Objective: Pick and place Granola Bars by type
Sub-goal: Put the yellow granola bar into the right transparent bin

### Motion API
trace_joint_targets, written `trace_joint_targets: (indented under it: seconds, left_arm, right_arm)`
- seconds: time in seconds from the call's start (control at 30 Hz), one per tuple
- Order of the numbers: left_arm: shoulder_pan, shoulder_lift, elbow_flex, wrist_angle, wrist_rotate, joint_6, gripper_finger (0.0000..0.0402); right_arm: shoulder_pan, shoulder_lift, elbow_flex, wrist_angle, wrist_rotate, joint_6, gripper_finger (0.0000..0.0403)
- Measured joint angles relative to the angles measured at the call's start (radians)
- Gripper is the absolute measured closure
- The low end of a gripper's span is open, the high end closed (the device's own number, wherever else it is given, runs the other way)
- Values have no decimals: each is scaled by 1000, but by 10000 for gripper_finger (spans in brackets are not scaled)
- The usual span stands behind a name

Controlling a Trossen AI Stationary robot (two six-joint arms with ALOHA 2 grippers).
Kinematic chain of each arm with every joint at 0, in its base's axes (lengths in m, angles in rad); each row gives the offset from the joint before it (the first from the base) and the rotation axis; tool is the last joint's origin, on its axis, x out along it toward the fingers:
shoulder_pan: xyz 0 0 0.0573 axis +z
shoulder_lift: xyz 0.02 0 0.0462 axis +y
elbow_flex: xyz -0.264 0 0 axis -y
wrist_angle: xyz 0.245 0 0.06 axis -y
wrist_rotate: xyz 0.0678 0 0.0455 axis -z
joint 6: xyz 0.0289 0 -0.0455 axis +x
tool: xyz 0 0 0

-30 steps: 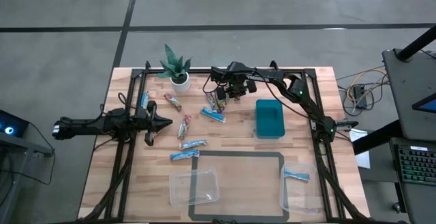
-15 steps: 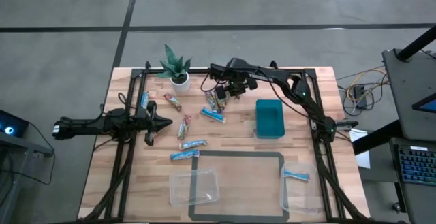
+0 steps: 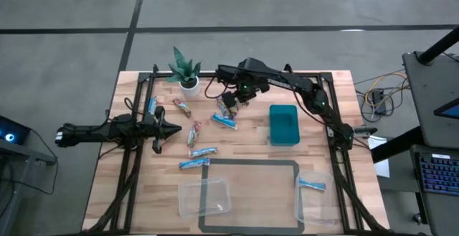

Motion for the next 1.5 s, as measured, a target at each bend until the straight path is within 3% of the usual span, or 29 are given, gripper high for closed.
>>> trace_joint_targets:
  seconds: [0.5, 0.83, 1.03, 1.5]
  left_arm:
    - [0, 0, 0, 0, 0, 0, 402]
    - [0, 0, 0, 0, 0, 0, 402]
    - [0, 0, 0, 0, 0, 0, 402]
    - [0, 0, 0, 0, 0, 0, 402]
  right_arm:
    - [157, -139, 0, -5, -83, -281, 394]
    - [352, -242, -47, -4, -80, -489, 395]
    - [485, -392, -254, -5, -79, -495, 395]
    - [781, -721, -760, -5, -77, -270, 395]
